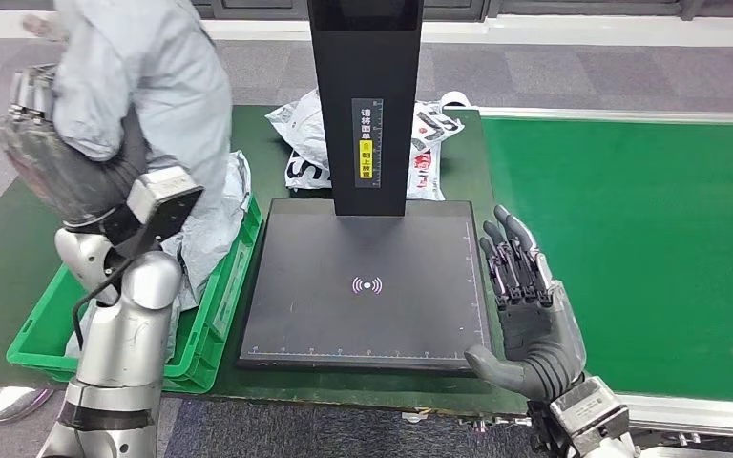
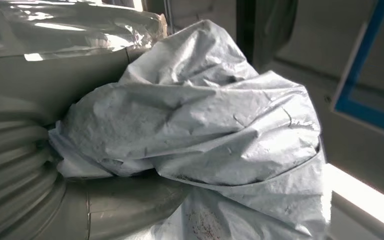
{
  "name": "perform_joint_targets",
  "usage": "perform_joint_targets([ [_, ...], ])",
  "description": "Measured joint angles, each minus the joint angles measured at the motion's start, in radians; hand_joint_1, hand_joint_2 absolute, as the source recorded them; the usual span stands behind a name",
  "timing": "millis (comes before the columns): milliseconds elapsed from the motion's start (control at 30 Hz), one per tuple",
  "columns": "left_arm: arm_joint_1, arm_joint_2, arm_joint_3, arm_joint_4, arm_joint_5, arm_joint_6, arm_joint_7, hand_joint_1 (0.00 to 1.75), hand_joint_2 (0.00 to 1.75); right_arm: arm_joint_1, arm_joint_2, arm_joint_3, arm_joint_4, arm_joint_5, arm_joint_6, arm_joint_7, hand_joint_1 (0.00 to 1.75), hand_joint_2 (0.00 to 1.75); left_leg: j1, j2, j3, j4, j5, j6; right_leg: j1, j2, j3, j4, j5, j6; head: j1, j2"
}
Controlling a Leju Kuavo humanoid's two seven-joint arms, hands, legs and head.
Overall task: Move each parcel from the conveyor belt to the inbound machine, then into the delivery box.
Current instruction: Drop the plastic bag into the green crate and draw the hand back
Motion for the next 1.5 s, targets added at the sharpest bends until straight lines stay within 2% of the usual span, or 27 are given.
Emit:
perform_joint_targets([
  [133,-0.021,0.020,0.049,-0.023,-0.045,0.001,0.022,1.75,1.75,0.002,-0.002,0.000,0.002,0.000,-0.001,0.004,0.00,1.75,0.000,-0.001,0.000,0.000,0.001,0.000,0.001,-0.001,0.000,0.000,0.000,0.000,0.000,0.000],
  [267,-0.082,0.067,0.117,-0.018,-0.081,-0.020,0.083,1.75,1.75,0.016,-0.006,0.000,0.002,-0.013,0.001,0.015,0.00,1.75,0.000,0.000,0.000,0.000,0.001,-0.001,0.002,0.000,0.000,0.000,0.001,-0.001,0.000,0.000],
  [433,-0.150,0.129,0.190,0.056,-0.225,-0.172,0.214,1.75,1.75,0.042,-0.016,-0.001,0.002,-0.027,0.016,0.019,0.00,1.75,0.000,0.000,0.001,0.000,0.001,-0.001,0.002,0.000,0.000,0.000,0.001,-0.001,0.000,0.000],
  [500,-0.160,0.146,0.202,0.102,-0.263,-0.201,0.242,1.75,1.75,0.051,-0.017,-0.001,0.001,-0.029,0.021,0.019,0.00,1.75,0.001,0.000,0.001,0.000,0.001,-0.001,0.002,0.000,0.000,0.000,0.001,-0.001,0.000,0.000],
  [667,-0.167,0.161,0.211,0.166,-0.289,-0.214,0.266,1.75,1.75,0.063,-0.019,-0.001,-0.001,-0.030,0.024,0.019,0.00,1.75,0.000,0.001,0.000,0.000,0.001,-0.002,0.002,0.001,-0.001,0.000,0.001,-0.001,0.000,0.000],
  [833,-0.175,0.177,0.210,0.259,-0.377,-0.364,0.380,1.75,1.75,0.068,-0.022,-0.001,-0.001,-0.031,0.045,0.019,0.00,1.75,0.000,0.001,0.000,0.000,0.001,-0.001,0.001,0.000,-0.001,0.000,0.001,-0.001,0.000,0.000],
  [867,-0.174,0.180,0.209,0.287,-0.390,-0.397,0.397,1.51,1.75,0.070,-0.022,-0.002,-0.001,-0.032,0.050,0.019,0.00,1.75,0.000,0.001,0.000,0.000,0.001,-0.001,0.001,0.001,-0.001,0.000,0.001,-0.001,0.000,0.000],
  [900,-0.174,0.182,0.208,0.318,-0.399,-0.430,0.411,1.07,1.75,0.073,-0.022,-0.002,-0.001,-0.032,0.054,0.018,0.00,1.75,0.000,0.001,0.000,0.000,0.001,-0.001,0.001,0.001,-0.001,0.000,0.001,-0.001,0.000,0.000],
  [967,-0.173,0.185,0.203,0.377,-0.405,-0.499,0.427,0.20,0.87,0.079,-0.023,-0.005,-0.001,-0.033,0.062,0.018,0.00,1.75,0.000,0.001,0.000,0.000,0.001,-0.002,0.001,0.001,-0.001,0.000,0.001,-0.001,0.000,0.000],
  [1000,-0.173,0.186,0.198,0.402,-0.406,-0.534,0.432,0.00,0.44,0.082,-0.023,-0.007,-0.001,-0.033,0.066,0.019,0.00,1.75,0.001,0.001,0.000,0.000,0.001,-0.002,0.001,0.001,-0.001,0.000,0.001,-0.001,0.000,0.000],
  [1033,-0.173,0.187,0.194,0.423,-0.406,-0.567,0.435,0.00,0.00,0.084,-0.023,-0.009,-0.001,-0.033,0.070,0.019,0.00,1.75,0.001,0.001,0.000,0.000,0.002,-0.002,0.001,0.001,-0.001,0.000,0.001,-0.001,0.000,0.000],
  [1267,-0.159,0.189,0.156,0.472,-0.360,-0.739,0.415,0.00,0.00,0.101,-0.023,-0.027,-0.001,-0.035,0.090,0.030,0.00,1.75,0.000,0.001,-0.001,0.000,0.001,-0.002,0.001,0.001,-0.002,0.000,0.001,-0.001,0.000,0.000],
  [1367,-0.131,0.188,0.137,0.446,-0.325,-0.801,0.398,0.00,0.00,0.106,-0.023,-0.036,-0.001,-0.033,0.092,0.040,0.00,1.75,0.000,0.001,-0.001,0.000,0.000,-0.001,0.001,0.001,-0.002,0.000,0.001,-0.001,0.000,0.000],
  [1500,-0.073,0.188,0.117,0.380,-0.324,-0.837,0.414,0.00,0.00,0.106,-0.020,-0.043,-0.001,-0.029,0.095,0.060,0.00,1.75,0.000,0.001,-0.001,0.000,0.000,-0.002,0.001,0.001,-0.002,0.000,0.001,-0.001,0.000,0.000],
])
